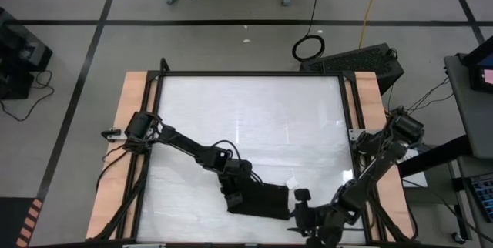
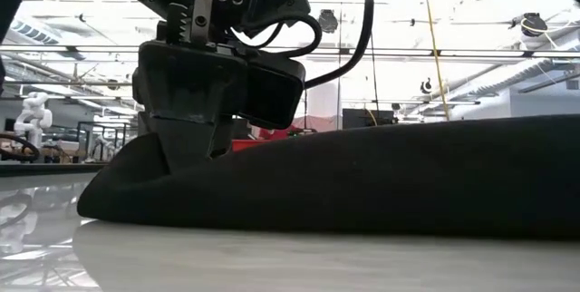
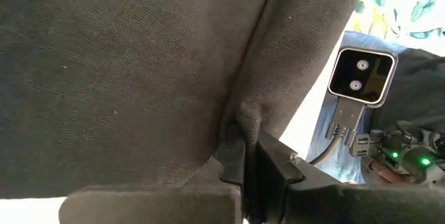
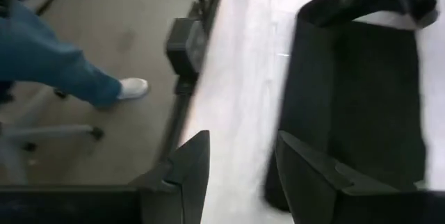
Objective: Roll towel
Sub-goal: Roll the black towel
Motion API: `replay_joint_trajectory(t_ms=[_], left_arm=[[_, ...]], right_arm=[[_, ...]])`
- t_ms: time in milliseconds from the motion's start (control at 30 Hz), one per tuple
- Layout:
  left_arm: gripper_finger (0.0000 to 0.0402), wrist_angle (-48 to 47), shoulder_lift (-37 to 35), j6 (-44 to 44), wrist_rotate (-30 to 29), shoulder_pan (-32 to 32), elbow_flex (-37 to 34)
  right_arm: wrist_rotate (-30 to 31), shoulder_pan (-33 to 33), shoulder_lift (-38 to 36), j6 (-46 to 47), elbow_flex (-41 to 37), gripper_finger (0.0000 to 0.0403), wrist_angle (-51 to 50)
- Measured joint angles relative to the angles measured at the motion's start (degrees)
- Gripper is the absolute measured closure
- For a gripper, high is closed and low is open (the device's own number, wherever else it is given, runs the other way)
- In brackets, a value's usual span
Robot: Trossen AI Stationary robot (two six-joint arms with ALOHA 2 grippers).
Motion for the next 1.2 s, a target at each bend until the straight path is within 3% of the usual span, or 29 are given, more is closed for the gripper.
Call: replay_joint_trajectory(t_ms=[400, 767, 1200], left_arm=[[0.0384, -0.3, 0.1, 0.5, 1.0, 0.5, 0.0], [0.0384, -0.5, 0.1, 0.6, 0.8, 0.6, 0.0], [0.0384, -0.5, 0.1, 0.9, 0.8, 0.6, 0.0]], right_arm=[[-9.6, -4.1, 4.7, -7.0, 0.0, 0.0248, 1.7], [-6.4, -4.8, 5.8, -7.9, 0.0, 0.0248, 0.9], [-7.7, -6.4, 6.0, -7.2, 0.0, 0.0248, -5.3]])
